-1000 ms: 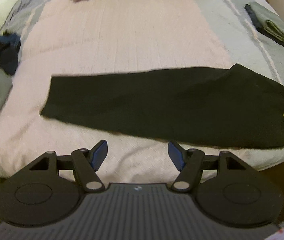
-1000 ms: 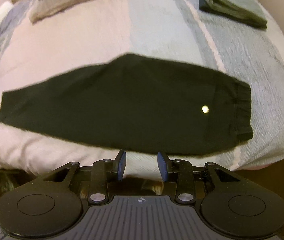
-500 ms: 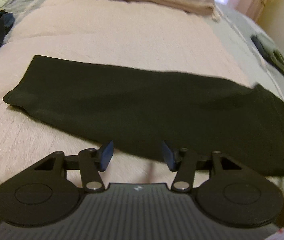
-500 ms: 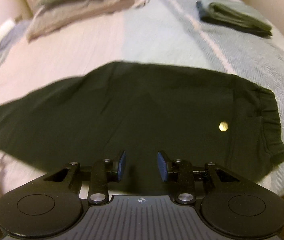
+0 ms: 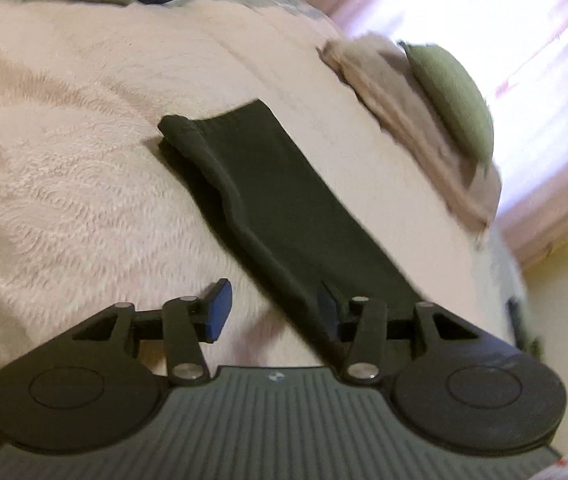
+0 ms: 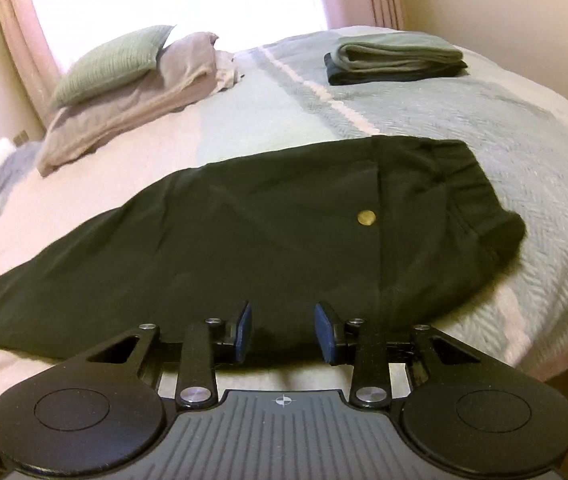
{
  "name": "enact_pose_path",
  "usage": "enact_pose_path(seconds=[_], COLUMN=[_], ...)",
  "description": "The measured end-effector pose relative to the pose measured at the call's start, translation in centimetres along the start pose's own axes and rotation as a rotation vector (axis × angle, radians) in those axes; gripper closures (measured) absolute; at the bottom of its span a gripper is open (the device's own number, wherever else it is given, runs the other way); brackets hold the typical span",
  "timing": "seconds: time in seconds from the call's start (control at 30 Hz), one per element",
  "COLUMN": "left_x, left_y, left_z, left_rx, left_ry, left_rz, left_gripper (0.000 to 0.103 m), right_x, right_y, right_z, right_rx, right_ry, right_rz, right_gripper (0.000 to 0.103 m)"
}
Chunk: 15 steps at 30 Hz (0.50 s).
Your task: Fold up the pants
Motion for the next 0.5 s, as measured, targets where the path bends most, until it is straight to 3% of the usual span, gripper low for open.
enact_pose_path(seconds=[0.13, 0.47, 0.5], left_x=[-1.6, -1.7, -1.7], left_y=[1.6, 4.3, 4.5], left_z=[0.9, 2.4, 2.6], left_rx=[0.036, 0.078, 0.078], left_ry=[-0.072, -0.075, -0.075], left_rz=[0.006, 0.005, 0.007], left_gripper=[0.062, 0.069, 0.074], right_x=[1.1, 2.6, 2.2], right_y=[-0.9, 0.5, 0.6], right_z=[-0.1, 1.7, 1.9], right_rx=[0.012, 0.028, 0.027], right_ry=[0.046, 0.114, 0.099], right_rz=[-0.044, -0.111, -0.12], right_gripper=[0.071, 0.071, 0.071])
Point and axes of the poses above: each gripper's, at about its wrist camera, not at the fingertips, and y roughly the way its jaws point, x to its right, z to its top, the point moved 2 cm from there along y, roughly the way its jaws point, and after that the axes turned 3 degrees about -y, right-handed, at the moved point
